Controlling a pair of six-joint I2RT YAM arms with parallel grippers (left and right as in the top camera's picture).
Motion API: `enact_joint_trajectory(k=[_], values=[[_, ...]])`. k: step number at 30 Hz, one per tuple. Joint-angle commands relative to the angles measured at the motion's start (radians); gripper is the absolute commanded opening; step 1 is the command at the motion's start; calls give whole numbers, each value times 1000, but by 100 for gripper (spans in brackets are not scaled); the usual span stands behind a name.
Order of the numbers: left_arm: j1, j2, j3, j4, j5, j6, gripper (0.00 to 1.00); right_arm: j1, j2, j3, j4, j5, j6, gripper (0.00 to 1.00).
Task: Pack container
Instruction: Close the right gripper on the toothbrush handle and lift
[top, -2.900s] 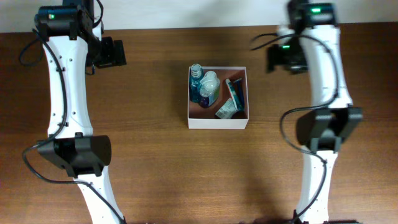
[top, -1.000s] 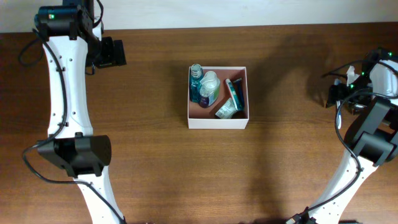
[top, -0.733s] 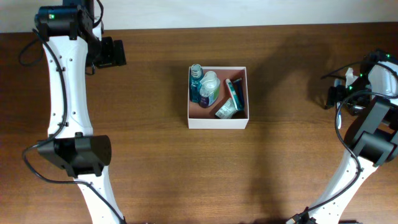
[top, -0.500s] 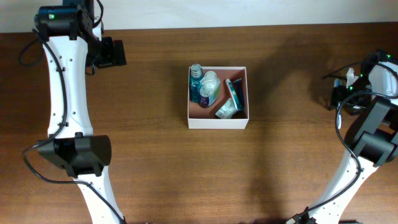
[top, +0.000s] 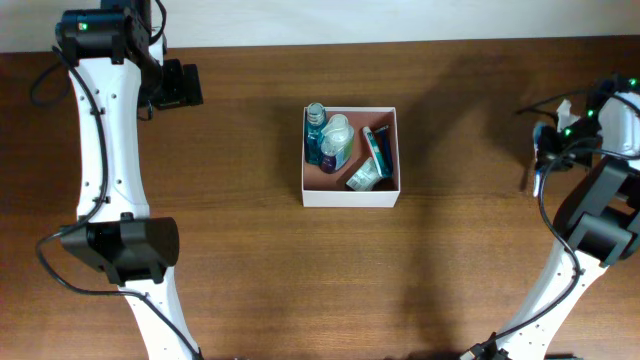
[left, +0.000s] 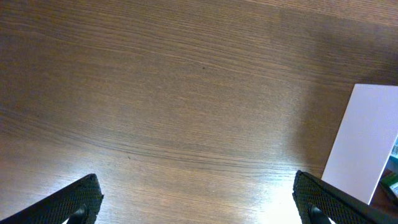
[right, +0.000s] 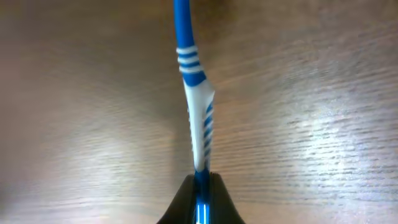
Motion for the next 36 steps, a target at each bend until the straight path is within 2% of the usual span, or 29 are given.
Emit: enact_joint_trajectory(k=[1,9,14,16,18,26,30,36], values=[[1,-21,-3,2,8,-5,100,5,5,148,-70,-140,4,4],[2,-21,-3,2,8,-5,99,13,5,466,-334,-315,-1,4],[2,-21,-3,2,8,-5,99,35,-8,508,-330,-187,17,4],[2,-21,-3,2,8,-5,99,43,0,495,-333,-120,23,18],[2,-21,-3,2,8,-5,99,49,2,459,-326,-96,24,23],[2,-21,-3,2,8,-5,99,77,2,181,-165,-17,156,31],[2,-21,-3,2,8,-5,99,93,2,46,-58,6,163,31],[2,-21,-3,2,8,-5,99,97,2,-5,6,56,174,33]])
